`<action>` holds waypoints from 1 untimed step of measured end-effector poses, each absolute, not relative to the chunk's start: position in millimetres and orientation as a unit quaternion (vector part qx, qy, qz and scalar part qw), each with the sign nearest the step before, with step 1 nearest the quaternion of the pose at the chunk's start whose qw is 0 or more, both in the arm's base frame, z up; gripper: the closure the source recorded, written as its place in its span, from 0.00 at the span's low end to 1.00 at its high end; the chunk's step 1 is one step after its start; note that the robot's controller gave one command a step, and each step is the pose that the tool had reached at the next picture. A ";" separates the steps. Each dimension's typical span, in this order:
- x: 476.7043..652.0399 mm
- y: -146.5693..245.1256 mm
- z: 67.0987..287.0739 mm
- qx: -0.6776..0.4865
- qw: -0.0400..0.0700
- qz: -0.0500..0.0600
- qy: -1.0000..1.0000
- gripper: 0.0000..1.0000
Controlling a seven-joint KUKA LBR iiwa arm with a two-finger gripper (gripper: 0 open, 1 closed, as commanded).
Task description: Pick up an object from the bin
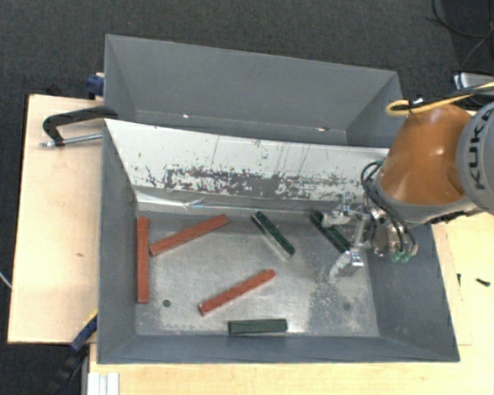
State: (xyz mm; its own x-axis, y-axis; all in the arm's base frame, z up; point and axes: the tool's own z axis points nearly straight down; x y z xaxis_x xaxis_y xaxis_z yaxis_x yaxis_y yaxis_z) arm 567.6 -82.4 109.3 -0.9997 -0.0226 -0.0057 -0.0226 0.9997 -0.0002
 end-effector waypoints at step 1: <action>593.2 -102.3 78.7 -0.038 -0.004 0.005 0.999 0.00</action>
Offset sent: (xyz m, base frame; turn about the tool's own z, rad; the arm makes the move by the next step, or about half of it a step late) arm 0.0321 -0.0268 -0.0393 0.0892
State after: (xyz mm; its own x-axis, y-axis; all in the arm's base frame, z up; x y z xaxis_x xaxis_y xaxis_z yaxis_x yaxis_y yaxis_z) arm 593.2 -102.3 78.7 -0.9971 -0.0763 0.0072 -0.0763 0.9970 0.0101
